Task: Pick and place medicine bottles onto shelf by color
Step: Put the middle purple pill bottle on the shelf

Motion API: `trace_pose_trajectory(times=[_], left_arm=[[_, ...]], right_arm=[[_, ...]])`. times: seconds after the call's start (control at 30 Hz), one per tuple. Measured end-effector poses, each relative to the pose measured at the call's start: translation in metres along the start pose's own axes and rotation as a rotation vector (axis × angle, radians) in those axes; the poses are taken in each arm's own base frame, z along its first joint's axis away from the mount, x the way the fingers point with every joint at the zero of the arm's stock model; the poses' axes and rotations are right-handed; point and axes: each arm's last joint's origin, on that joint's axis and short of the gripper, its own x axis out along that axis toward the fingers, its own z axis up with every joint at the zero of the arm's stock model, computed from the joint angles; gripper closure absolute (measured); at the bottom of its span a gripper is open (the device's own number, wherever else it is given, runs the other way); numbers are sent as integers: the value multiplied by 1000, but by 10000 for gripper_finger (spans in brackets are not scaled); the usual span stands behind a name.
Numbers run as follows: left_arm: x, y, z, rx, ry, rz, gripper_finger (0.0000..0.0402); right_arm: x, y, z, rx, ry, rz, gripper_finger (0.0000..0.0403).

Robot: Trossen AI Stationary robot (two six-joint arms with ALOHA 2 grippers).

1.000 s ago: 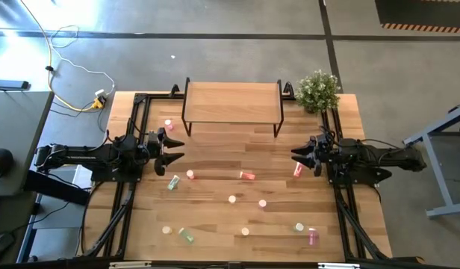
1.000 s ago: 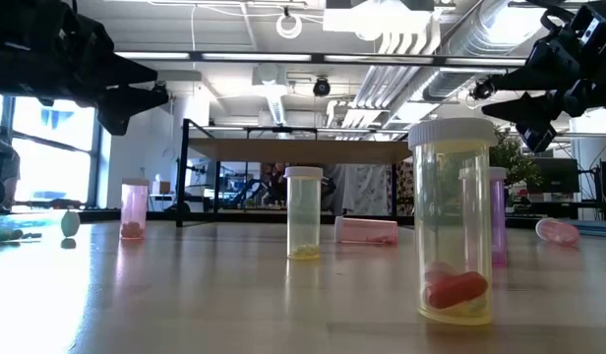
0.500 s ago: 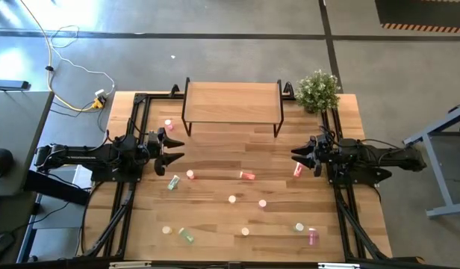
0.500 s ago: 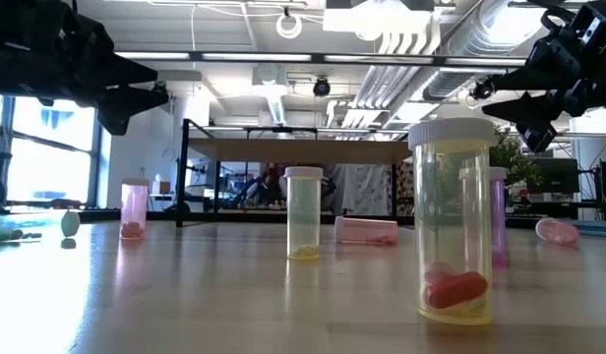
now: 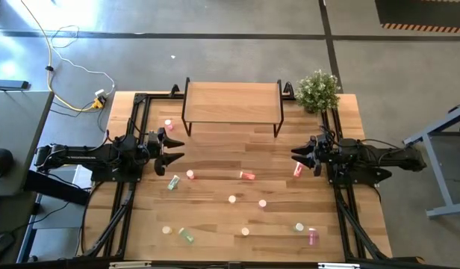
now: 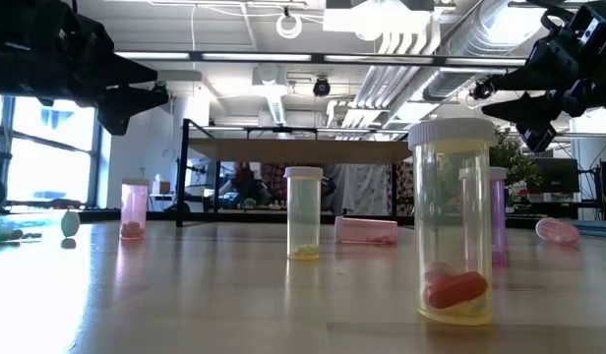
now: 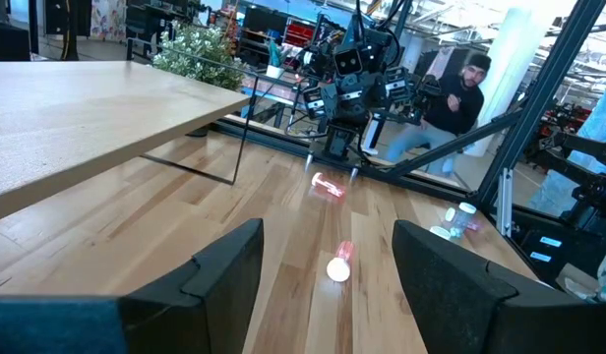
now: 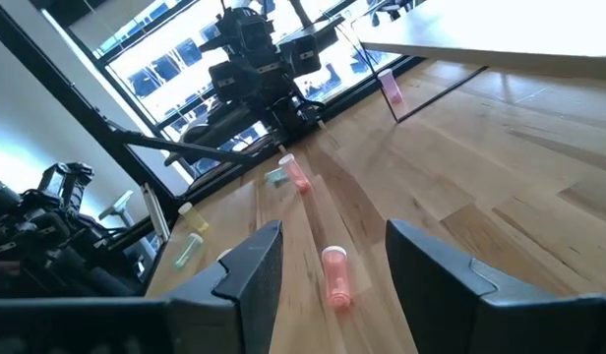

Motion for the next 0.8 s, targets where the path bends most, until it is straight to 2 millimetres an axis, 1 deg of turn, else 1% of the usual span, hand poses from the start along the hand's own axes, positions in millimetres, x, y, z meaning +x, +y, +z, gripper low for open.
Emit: trace_pose_trajectory(times=[0.07, 0.3, 0.43, 0.63, 0.7, 0.8], left_arm=[[0, 0, 0, 0, 0, 0, 186], [0, 0, 0, 0, 0, 0, 186], [0, 0, 0, 0, 0, 1, 186], [0, 0, 0, 0, 0, 0, 186], [0, 0, 0, 0, 0, 0, 186], [0, 0, 0, 0, 0, 0, 186]], right_arm=[[0, 0, 0, 38, -4, 2, 230], [-1, 5, 9, 261, -89, 67, 230], [-2, 9, 18, 341, -193, 90, 230], [-7, 14, 33, 362, -387, 119, 230], [-9, 16, 37, 357, -410, 128, 230], [-11, 21, 47, 347, -412, 97, 230]])
